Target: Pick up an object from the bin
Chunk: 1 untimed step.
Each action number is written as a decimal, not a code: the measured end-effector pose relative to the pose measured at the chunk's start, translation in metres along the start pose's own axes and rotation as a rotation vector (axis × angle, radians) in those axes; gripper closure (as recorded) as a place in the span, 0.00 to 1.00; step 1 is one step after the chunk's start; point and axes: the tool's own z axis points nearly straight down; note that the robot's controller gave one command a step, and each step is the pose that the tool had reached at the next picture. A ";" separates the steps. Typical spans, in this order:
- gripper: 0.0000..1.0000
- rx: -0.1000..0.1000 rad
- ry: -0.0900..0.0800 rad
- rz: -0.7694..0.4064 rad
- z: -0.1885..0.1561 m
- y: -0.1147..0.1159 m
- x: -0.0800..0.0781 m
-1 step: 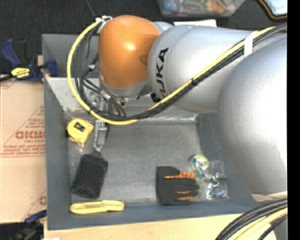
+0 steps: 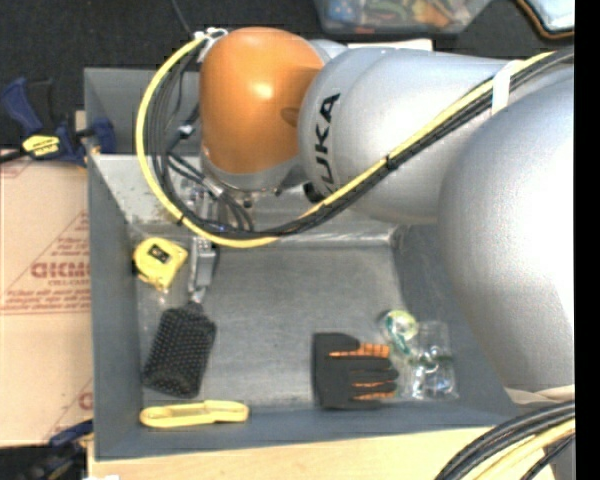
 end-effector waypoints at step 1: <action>0.00 0.001 -0.004 -0.323 0.108 -0.043 -0.028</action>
Offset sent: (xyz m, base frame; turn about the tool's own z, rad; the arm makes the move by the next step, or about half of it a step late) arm -0.0940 0.0117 -0.1439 -0.4357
